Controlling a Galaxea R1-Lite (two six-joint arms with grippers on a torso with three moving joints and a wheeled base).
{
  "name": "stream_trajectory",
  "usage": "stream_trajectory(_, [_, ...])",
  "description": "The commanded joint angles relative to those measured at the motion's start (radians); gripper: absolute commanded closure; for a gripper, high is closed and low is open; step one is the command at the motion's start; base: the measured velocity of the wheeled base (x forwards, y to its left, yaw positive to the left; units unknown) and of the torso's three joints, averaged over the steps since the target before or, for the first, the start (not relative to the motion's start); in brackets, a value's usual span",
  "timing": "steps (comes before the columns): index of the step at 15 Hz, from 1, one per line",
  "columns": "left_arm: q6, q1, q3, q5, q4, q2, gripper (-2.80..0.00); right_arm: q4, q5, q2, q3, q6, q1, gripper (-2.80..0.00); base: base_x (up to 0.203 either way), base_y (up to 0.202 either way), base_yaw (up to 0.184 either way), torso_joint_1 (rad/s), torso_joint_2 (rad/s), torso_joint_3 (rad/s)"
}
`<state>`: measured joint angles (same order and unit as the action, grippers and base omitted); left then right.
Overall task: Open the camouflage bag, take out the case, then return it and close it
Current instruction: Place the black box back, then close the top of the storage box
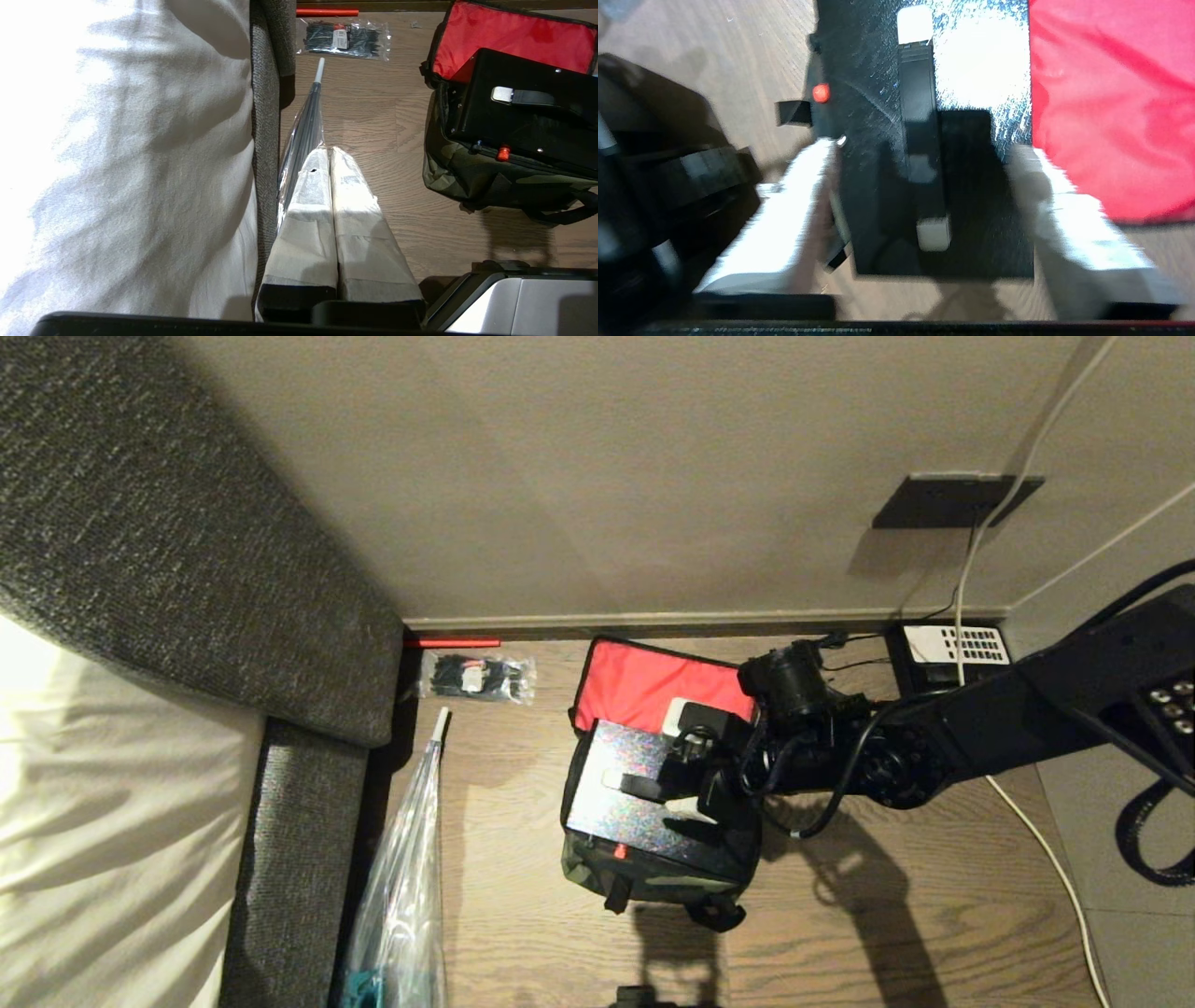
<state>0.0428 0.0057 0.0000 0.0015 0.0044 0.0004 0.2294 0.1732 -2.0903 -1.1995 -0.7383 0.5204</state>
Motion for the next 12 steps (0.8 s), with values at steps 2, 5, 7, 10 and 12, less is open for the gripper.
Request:
stream_trajectory(2, [0.000, 0.000, 0.002, 0.000, 0.000, -0.002, 0.00, -0.041, -0.010, 0.254, 0.148, 0.036, -0.005, 0.00, 0.000, 0.000, 0.000, 0.000, 0.00, 0.000])
stream_trajectory(5, [0.000, -0.001, 0.002, 0.000, 0.000, -0.002, 0.00, -0.185, -0.065, 0.598, 0.313, 0.131, -0.007, 0.00, 0.000, 0.000, 0.000, 0.000, 0.00, 0.000])
stream_trajectory(7, [0.000, 0.000, 0.002, 0.000, 0.000, -0.002, 0.00, -0.286, -0.128, 0.820, 0.431, 0.199, -0.007, 0.00, 0.000, 0.000, 0.000, 0.000, 0.00, 0.000])
stream_trajectory(10, [0.000, 0.000, 0.002, 0.000, 0.000, -0.002, 0.00, -0.482, -0.287, 1.169, 0.561, 0.323, -0.014, 0.00, 0.000, 0.000, 0.000, 0.000, 0.00, 0.000])
stream_trajectory(12, [0.000, -0.001, 0.002, 0.000, 0.000, -0.002, 0.00, -0.678, -0.340, 1.404, 0.594, 0.381, -0.074, 0.00, 0.000, 0.000, 0.000, 0.000, 0.00, 0.000])
